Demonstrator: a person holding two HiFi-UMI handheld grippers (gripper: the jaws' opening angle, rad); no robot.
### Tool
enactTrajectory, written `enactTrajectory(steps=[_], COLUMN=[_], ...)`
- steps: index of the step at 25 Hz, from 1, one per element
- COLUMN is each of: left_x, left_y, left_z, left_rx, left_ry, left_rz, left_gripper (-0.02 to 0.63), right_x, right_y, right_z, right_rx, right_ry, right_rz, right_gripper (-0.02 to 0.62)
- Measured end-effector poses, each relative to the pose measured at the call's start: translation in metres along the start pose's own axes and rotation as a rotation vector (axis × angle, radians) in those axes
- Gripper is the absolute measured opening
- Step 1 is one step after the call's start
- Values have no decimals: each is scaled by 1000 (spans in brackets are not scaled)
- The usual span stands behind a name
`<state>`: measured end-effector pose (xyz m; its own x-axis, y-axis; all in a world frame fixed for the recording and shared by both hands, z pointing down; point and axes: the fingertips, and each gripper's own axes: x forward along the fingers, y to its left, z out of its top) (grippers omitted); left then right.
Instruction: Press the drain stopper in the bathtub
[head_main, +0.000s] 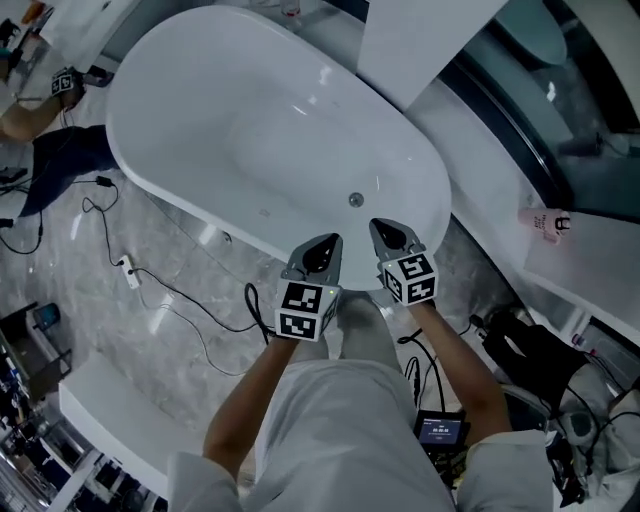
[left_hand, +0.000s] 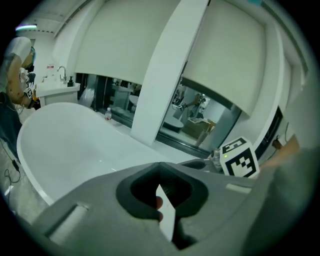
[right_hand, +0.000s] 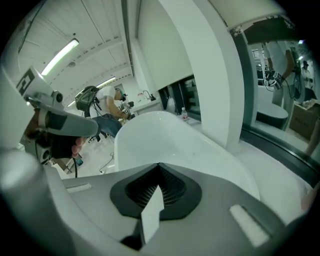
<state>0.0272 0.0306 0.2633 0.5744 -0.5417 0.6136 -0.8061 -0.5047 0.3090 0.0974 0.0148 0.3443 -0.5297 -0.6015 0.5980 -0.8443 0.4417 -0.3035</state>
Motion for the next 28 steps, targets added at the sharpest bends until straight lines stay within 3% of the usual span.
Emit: enactTrajectory(steps=[8, 19, 23, 28], left_x=[-64, -144, -161, -183], left_y=[-44, -87, -111, -133], left_z=[40, 85, 101, 118], left_rx=[-22, 38, 44, 111], left_ry=[-70, -160, -193, -237], left_rz=[16, -86, -158, -201], left_gripper=[0, 0, 0, 0], right_x=[-79, -186, -230, -270], right_y=[46, 99, 116, 141], right_z=[78, 181, 202, 205], right_rx=[9, -43, -21, -21], right_ry=[-121, -343, -432, -536], right_rz=[44, 46, 42, -47], right_gripper=[3, 3, 3, 2])
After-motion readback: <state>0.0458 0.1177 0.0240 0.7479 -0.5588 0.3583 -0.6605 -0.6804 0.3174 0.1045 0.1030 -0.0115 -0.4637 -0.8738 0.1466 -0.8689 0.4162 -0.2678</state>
